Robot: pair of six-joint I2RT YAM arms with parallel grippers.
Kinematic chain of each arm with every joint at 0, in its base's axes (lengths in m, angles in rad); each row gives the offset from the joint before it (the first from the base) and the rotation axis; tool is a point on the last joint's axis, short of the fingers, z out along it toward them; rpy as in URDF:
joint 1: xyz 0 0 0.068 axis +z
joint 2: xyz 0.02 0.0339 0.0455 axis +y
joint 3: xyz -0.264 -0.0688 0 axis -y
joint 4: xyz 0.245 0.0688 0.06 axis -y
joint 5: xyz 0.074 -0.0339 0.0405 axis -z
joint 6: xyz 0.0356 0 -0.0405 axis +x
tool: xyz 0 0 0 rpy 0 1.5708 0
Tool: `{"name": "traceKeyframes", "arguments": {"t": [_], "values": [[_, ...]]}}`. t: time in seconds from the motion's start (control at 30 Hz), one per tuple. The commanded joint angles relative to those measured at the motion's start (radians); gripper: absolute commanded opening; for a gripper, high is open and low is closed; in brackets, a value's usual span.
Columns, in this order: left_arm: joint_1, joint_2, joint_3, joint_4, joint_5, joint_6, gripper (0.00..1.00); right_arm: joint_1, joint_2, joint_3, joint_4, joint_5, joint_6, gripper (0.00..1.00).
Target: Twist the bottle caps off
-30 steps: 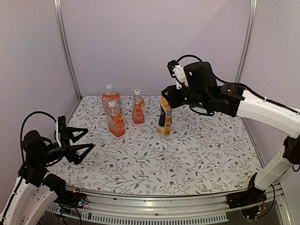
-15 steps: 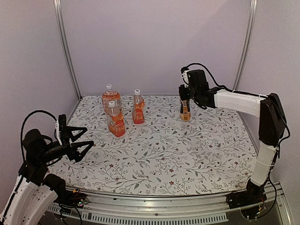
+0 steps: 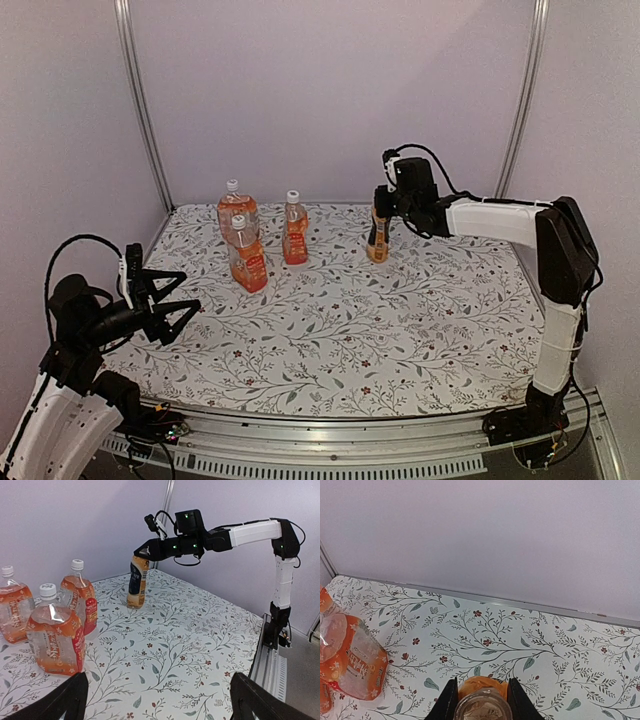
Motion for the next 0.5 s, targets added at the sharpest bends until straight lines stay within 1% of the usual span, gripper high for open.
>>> {"name": "traceKeyframes", "arguments": {"t": [0.0, 0.03, 0.1, 0.13, 0.17, 0.2, 0.3, 0.47], "values": [[0.013, 0.002, -0.009, 0.011, -0.002, 0.01, 1.0, -0.007, 0.024, -0.022, 0.03, -0.026, 0.032, 0.04], [0.013, 0.002, -0.01, 0.011, -0.001, 0.009, 1.0, -0.007, 0.024, -0.025, 0.029, -0.025, 0.027, 0.17], [0.014, 0.001, -0.01, 0.011, -0.001, 0.009, 1.0, -0.007, 0.018, -0.03, 0.027, -0.033, 0.021, 0.46], [0.014, 0.001, -0.01, 0.011, -0.001, 0.009, 0.99, -0.007, 0.014, -0.032, 0.026, -0.039, 0.018, 0.56], [0.014, 0.001, -0.01, 0.01, 0.0, 0.01, 0.99, -0.007, 0.011, -0.033, 0.023, -0.043, 0.015, 0.63], [0.015, 0.001, -0.01, 0.01, 0.0, 0.01, 0.99, -0.008, 0.007, -0.033, 0.019, -0.044, 0.013, 0.67], [0.014, 0.0, -0.011, 0.012, 0.003, 0.008, 0.99, -0.007, -0.006, -0.032, 0.008, -0.049, 0.009, 0.75], [0.015, -0.005, -0.01, 0.012, 0.003, 0.007, 0.99, -0.007, -0.027, -0.015, -0.018, -0.059, -0.008, 0.83]]}}
